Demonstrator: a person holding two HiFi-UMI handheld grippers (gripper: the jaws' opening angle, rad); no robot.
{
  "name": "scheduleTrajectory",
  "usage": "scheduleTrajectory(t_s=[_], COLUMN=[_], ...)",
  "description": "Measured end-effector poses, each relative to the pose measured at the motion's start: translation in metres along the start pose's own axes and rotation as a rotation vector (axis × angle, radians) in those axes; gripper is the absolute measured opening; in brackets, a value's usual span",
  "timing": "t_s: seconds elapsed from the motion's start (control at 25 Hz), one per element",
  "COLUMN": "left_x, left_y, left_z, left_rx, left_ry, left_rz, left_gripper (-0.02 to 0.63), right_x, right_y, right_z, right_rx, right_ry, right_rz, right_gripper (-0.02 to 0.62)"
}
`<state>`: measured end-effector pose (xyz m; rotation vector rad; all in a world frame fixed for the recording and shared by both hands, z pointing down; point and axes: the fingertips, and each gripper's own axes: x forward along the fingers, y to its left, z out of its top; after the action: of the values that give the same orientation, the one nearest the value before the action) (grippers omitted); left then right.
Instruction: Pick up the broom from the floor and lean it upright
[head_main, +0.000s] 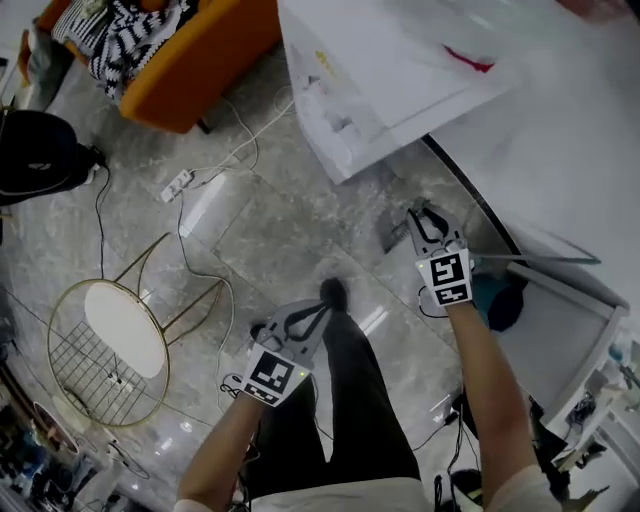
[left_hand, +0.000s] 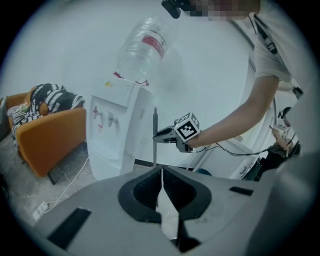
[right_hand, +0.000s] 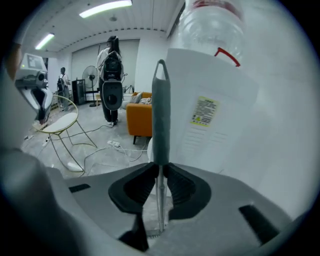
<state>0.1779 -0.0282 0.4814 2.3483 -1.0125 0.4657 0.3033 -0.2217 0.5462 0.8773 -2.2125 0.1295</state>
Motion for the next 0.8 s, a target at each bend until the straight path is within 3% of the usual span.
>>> scheduleTrajectory(t_s=[0.36, 0.8], left_x=[0.036, 0.068], left_y=[-0.038, -0.022], left_z=[0.022, 0.011], left_rx=[0.033, 0.007], left_ry=[0.037, 0.071], left_rz=[-0.084, -0.085], left_gripper=[0.012, 0.012], right_x=[-0.006, 0.044], right_y=[-0.055, -0.098], right_z=[0.000, 0.015], right_rx=[0.154, 0.273], right_ry=[0.041, 0.008], right_rz=[-0.094, -0.140], right_gripper=[0.078, 0.080])
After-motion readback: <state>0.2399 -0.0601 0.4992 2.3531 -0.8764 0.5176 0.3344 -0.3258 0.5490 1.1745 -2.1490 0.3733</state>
